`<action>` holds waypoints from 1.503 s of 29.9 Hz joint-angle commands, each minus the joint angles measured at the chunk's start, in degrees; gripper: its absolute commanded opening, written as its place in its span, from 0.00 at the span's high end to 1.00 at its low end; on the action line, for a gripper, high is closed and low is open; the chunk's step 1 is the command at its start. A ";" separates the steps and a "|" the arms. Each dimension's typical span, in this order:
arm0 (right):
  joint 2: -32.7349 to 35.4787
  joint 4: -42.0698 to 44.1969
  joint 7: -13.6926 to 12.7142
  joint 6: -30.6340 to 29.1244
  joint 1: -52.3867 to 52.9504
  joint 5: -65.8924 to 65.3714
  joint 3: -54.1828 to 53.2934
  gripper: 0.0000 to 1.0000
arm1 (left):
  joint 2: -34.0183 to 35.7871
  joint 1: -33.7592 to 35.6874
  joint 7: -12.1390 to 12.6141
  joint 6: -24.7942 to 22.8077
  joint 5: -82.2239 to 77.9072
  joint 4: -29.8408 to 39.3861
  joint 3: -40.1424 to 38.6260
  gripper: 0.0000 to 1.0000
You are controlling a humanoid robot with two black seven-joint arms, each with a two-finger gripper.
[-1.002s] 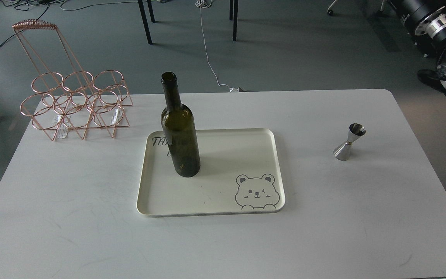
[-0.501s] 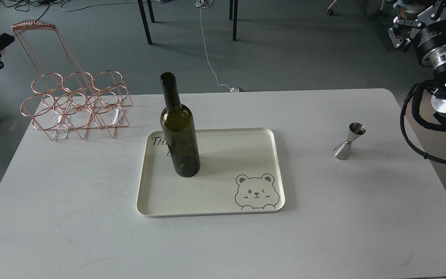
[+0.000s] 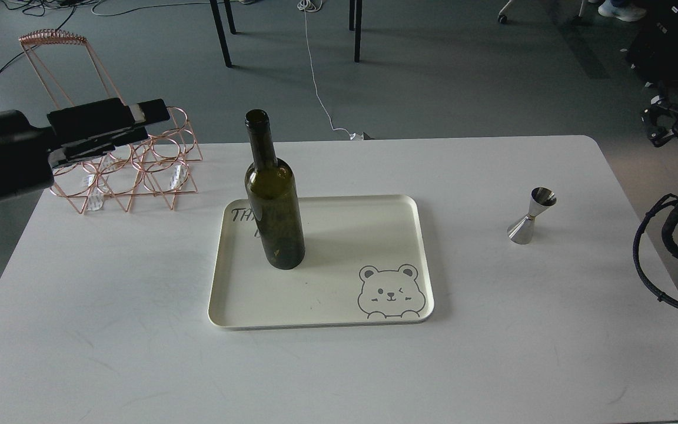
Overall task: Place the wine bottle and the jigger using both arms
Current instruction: 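Reach the left gripper toward the green wine bottle neck, then grasp the wine bottle neck with the left gripper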
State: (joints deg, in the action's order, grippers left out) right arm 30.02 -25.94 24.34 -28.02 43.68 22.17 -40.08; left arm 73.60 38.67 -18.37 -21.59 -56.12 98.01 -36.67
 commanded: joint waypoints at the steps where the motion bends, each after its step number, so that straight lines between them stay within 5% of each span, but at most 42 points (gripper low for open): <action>1: 0.12 0.19 -0.60 0.02 -0.09 0.15 -0.43 0.01 | -4.06 -0.17 0.26 2.86 -13.63 0.25 0.02 0.01; 13: 0.30 0.88 -0.87 0.02 -0.09 0.06 -1.58 0.01 | -18.83 -0.53 2.01 11.22 -48.02 -2.81 2.22 0.02; 27: 0.30 3.09 -1.04 0.02 -0.18 -0.11 -1.31 0.01 | -23.76 0.35 4.13 16.67 -48.56 -6.51 1.78 0.02; 45: 0.39 5.63 -2.27 0.02 -0.09 -0.55 -0.96 0.01 | -26.49 0.27 4.13 16.84 -48.65 -6.43 1.86 0.21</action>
State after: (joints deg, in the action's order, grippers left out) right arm 30.45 -21.04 22.11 -28.00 43.58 21.63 -41.04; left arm 47.36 39.00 -14.33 -4.67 -104.71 91.59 -34.80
